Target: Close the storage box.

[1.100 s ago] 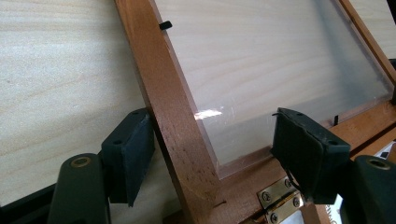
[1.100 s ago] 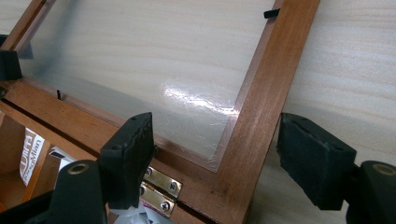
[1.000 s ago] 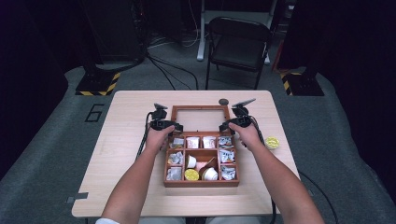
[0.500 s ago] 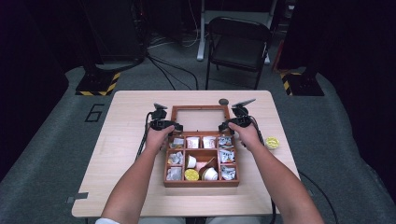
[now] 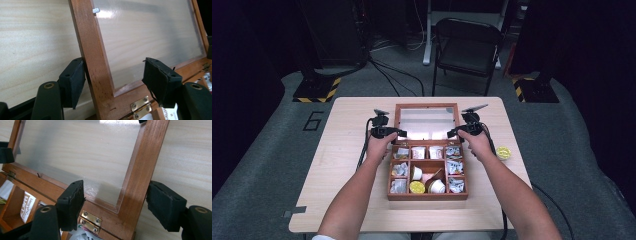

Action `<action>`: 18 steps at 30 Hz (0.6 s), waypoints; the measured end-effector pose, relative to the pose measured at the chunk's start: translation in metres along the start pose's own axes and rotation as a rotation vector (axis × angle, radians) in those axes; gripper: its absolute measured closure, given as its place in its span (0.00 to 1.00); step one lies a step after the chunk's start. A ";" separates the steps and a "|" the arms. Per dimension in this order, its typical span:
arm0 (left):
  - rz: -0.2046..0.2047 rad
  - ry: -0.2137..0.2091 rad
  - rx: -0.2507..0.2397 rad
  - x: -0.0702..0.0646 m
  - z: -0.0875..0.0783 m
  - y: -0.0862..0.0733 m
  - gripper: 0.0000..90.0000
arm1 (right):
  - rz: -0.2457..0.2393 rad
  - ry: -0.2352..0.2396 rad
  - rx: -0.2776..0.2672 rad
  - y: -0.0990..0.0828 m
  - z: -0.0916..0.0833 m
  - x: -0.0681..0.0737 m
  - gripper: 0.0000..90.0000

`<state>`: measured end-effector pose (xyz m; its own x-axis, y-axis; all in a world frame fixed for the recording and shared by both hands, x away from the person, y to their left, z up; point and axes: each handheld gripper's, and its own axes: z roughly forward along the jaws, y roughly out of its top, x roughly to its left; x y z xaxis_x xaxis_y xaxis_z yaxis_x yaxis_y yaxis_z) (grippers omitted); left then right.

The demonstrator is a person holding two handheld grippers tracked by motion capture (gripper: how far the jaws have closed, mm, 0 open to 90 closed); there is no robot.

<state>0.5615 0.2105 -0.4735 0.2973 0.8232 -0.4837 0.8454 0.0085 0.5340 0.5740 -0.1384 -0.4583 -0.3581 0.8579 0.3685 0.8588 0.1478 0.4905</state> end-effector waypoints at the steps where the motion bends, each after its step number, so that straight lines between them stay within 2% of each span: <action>1: -0.008 -0.003 -0.010 -0.001 -0.001 0.000 0.38 | 0.003 0.000 -0.005 0.000 -0.002 0.001 0.34; 5: -0.005 -0.011 -0.038 -0.004 -0.007 0.001 0.38 | -0.010 0.001 -0.018 0.001 -0.009 0.004 0.34; 10: 0.017 -0.020 -0.057 -0.008 -0.015 0.001 0.38 | -0.033 0.003 -0.050 0.000 -0.016 0.007 0.34; 11: 0.033 -0.020 -0.054 -0.008 -0.016 0.001 0.38 | -0.040 0.006 -0.054 -0.001 -0.018 0.008 0.34; 14: 0.032 -0.030 -0.066 -0.010 -0.020 0.000 0.38 | -0.045 0.011 -0.064 -0.002 -0.022 0.009 0.34; 18: 0.060 -0.035 -0.075 -0.011 -0.023 -0.001 0.38 | -0.052 0.018 -0.069 -0.003 -0.026 0.011 0.34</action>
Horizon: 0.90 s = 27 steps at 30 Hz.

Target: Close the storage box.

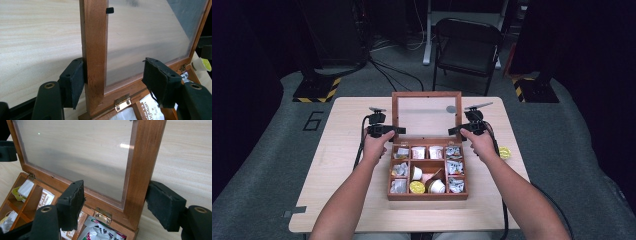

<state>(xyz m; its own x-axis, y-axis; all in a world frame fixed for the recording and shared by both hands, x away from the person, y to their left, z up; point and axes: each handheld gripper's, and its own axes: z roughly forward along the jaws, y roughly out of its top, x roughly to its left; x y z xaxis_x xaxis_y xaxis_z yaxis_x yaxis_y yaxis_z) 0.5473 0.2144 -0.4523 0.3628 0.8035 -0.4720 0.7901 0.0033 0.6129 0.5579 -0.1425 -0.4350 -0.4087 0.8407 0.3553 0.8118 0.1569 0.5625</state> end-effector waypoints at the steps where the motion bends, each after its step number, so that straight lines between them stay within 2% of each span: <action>1: 0.004 -0.002 -0.002 0.000 -0.001 0.000 0.38 | -0.004 -0.001 -0.003 0.000 -0.001 0.000 0.34; 5: 0.007 -0.004 -0.019 -0.003 -0.003 0.000 0.38 | -0.012 0.006 -0.020 0.000 -0.004 0.001 0.34; 7: 0.025 -0.007 -0.022 -0.003 -0.005 0.001 0.38 | -0.017 0.007 -0.035 0.001 -0.008 0.002 0.35; 8: 0.015 -0.008 -0.038 -0.004 -0.006 0.001 0.39 | -0.017 0.007 -0.042 0.002 -0.009 0.003 0.35; 10: 0.026 -0.014 -0.045 -0.004 -0.008 0.002 0.39 | -0.025 0.008 -0.056 0.004 -0.013 0.004 0.35; 11: 0.015 -0.017 -0.056 -0.005 -0.009 0.003 0.39 | -0.028 0.009 -0.062 0.005 -0.015 0.005 0.35; 13: 0.025 -0.022 -0.061 -0.005 -0.012 0.004 0.39 | -0.031 0.010 -0.080 0.007 -0.019 0.006 0.35; 14: 0.012 -0.026 -0.072 -0.007 -0.013 0.004 0.39 | -0.032 0.011 -0.079 0.009 -0.021 0.007 0.35; 16: 0.033 -0.028 -0.083 -0.007 -0.016 0.005 0.39 | -0.033 0.016 -0.090 0.010 -0.023 0.008 0.35; 18: 0.015 -0.035 -0.107 -0.010 -0.019 0.006 0.39 | -0.031 0.013 -0.084 0.010 -0.026 0.010 0.35; 21: 0.028 -0.035 -0.109 -0.013 -0.024 0.008 0.39 | -0.039 0.014 -0.088 0.010 -0.029 0.012 0.35; 22: 0.055 -0.028 -0.102 -0.015 -0.025 0.009 0.39 | -0.040 0.019 -0.098 0.010 -0.029 0.013 0.37; 24: 0.079 -0.025 -0.113 -0.021 -0.028 0.012 0.39 | -0.051 0.022 -0.107 0.011 -0.031 0.015 0.37; 25: 0.071 -0.024 -0.120 -0.024 -0.030 0.013 0.39 | -0.051 0.017 -0.101 0.011 -0.032 0.016 0.37; 27: 0.083 -0.042 -0.136 -0.026 -0.034 0.015 0.39 | -0.050 0.029 -0.107 0.012 -0.035 0.018 0.37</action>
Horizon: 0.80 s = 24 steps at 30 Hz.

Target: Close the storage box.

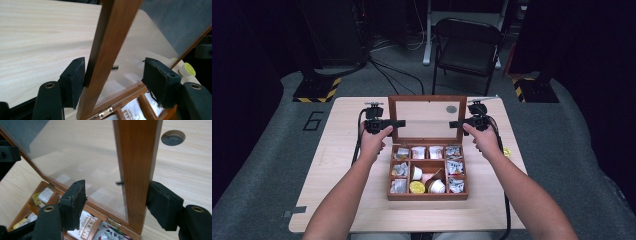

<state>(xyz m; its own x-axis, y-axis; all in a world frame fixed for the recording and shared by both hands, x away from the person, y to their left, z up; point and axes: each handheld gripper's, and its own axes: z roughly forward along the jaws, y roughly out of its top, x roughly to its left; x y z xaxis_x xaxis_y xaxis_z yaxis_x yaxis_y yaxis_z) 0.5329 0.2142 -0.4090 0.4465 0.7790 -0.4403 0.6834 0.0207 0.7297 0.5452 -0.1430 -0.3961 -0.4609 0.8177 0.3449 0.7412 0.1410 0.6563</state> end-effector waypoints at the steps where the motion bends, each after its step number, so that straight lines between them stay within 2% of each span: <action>1: -0.007 -0.009 -0.013 -0.001 -0.002 0.001 0.39 | -0.003 0.004 -0.002 0.000 -0.001 0.001 0.37; 4: 0.017 -0.013 -0.010 -0.003 -0.006 0.001 0.39 | -0.026 0.000 -0.008 0.000 -0.004 0.006 0.37; 6: 0.008 -0.018 -0.022 -0.006 -0.009 0.001 0.39 | -0.019 0.001 -0.003 0.000 -0.007 0.007 0.37; 7: 0.025 -0.019 -0.024 -0.007 -0.012 0.002 0.39 | -0.026 0.009 -0.005 0.000 -0.008 0.007 0.37; 16: 0.077 -0.039 -0.048 -0.019 -0.031 0.002 0.39 | -0.042 0.032 -0.044 -0.002 -0.029 0.015 0.39; 20: 0.109 -0.053 -0.041 -0.025 -0.039 0.001 0.38 | -0.054 0.041 -0.061 -0.004 -0.040 0.020 0.40; 22: 0.126 -0.061 -0.055 -0.026 -0.045 0.001 0.38 | -0.060 0.044 -0.068 -0.006 -0.045 0.023 0.42; 23: 0.119 -0.067 -0.062 -0.027 -0.048 0.001 0.39 | -0.066 0.045 -0.072 -0.006 -0.048 0.024 0.43; 24: 0.136 -0.070 -0.073 -0.027 -0.050 0.001 0.39 | -0.071 0.044 -0.076 -0.006 -0.051 0.025 0.43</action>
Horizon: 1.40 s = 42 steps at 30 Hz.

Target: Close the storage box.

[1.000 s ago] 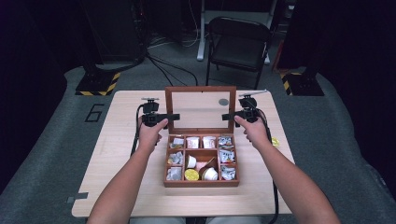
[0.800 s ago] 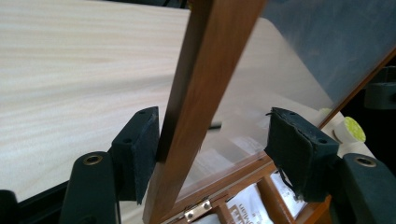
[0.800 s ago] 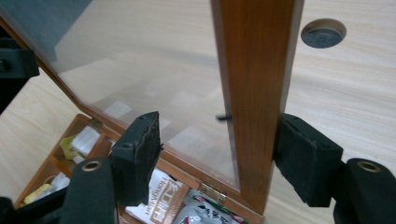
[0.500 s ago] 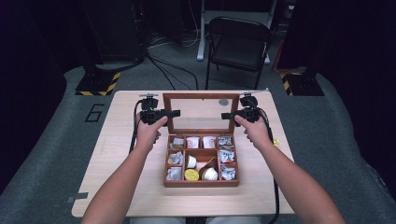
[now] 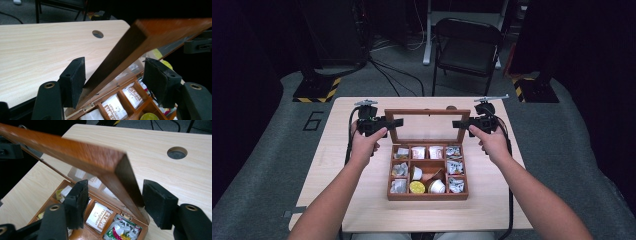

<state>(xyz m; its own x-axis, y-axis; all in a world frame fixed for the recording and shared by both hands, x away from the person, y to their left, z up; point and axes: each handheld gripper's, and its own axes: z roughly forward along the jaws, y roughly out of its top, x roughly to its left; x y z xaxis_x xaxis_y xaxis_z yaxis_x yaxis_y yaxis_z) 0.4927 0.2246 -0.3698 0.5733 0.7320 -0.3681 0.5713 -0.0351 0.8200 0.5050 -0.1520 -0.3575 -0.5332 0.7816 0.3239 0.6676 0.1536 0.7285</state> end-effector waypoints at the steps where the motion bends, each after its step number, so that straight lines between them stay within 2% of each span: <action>1: -0.002 -0.003 -0.007 -0.002 -0.002 0.000 0.39 | -0.009 0.003 -0.002 0.000 -0.002 0.000 0.44; 3: -0.001 -0.014 -0.009 -0.003 -0.005 0.001 0.39 | -0.013 0.008 -0.009 0.000 -0.007 0.002 0.45; 4: -0.013 -0.014 -0.005 -0.005 -0.006 0.000 0.39 | -0.016 0.008 -0.010 0.000 -0.009 0.002 0.45; 7: 0.014 -0.010 0.006 -0.006 -0.008 0.000 0.39 | -0.030 0.011 -0.010 0.000 -0.013 0.004 0.46; 11: 0.030 -0.007 0.017 -0.010 -0.010 -0.001 0.39 | -0.047 0.005 0.009 -0.001 -0.016 0.006 0.47; 18: 0.044 -0.016 0.046 -0.014 -0.016 -0.003 0.39 | -0.075 0.008 0.024 -0.005 -0.022 0.010 0.47; 22: 0.049 -0.020 0.039 -0.016 -0.020 -0.004 0.39 | -0.074 0.016 0.014 -0.007 -0.028 0.011 0.48; 28: 0.079 -0.005 0.057 -0.023 -0.024 -0.008 0.40 | -0.085 0.010 0.013 -0.014 -0.038 0.011 0.51; 33: 0.107 -0.009 0.066 -0.026 -0.027 -0.014 0.39 | -0.097 0.012 0.013 -0.020 -0.046 0.012 0.53; 37: 0.128 -0.008 0.074 -0.029 -0.030 -0.018 0.39 | -0.121 0.012 0.018 -0.025 -0.048 0.014 0.54; 42: 0.150 -0.007 0.072 -0.030 -0.032 -0.023 0.39 | -0.119 0.025 0.017 -0.031 -0.049 0.015 0.54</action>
<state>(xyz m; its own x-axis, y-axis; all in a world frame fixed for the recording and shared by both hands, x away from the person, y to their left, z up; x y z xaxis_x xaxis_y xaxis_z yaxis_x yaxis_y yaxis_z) 0.4434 0.2247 -0.3636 0.6596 0.7099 -0.2469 0.5191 -0.1928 0.8327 0.4504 -0.1750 -0.3458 -0.6216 0.7422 0.2507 0.6074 0.2545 0.7526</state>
